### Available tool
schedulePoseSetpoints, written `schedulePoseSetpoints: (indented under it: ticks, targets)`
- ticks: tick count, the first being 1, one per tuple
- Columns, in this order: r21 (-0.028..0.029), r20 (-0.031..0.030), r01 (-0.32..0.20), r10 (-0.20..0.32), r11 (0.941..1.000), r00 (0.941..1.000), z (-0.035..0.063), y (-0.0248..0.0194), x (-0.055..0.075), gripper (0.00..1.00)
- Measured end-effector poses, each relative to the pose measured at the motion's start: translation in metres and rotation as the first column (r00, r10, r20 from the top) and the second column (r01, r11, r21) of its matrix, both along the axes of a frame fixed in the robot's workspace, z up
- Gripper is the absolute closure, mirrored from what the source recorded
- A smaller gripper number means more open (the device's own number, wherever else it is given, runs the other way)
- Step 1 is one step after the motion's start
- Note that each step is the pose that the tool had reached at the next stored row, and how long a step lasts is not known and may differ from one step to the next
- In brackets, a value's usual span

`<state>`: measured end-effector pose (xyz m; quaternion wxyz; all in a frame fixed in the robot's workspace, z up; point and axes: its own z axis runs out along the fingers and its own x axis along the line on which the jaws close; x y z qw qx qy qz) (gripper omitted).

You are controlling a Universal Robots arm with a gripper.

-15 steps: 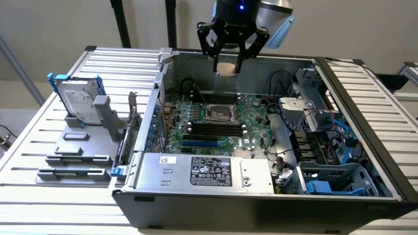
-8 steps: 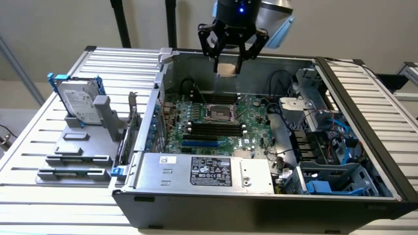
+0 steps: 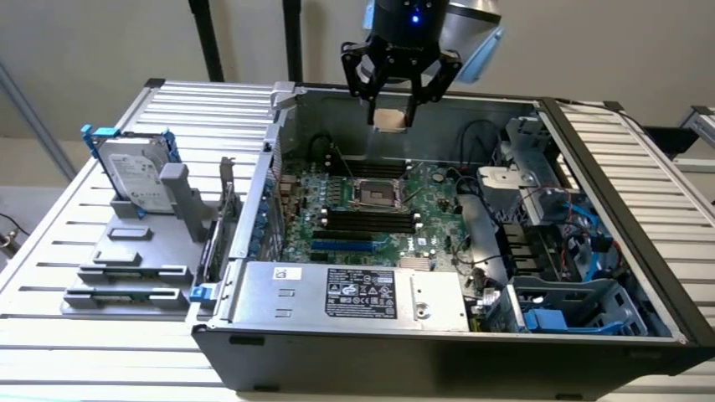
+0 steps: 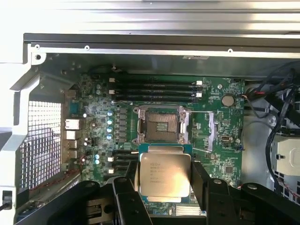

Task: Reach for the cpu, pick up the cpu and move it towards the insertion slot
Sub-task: 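Pick up the cpu and move it towards the insertion slot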

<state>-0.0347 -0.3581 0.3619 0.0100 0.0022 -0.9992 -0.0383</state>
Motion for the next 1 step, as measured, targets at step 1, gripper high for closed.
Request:
schedulePoseSetpoints:
  ticks: [1]
  targets:
    - [0.0, 0.0, 0.0, 0.0, 1.0, 1.0, 0.0, 0.0, 0.0, 0.45]
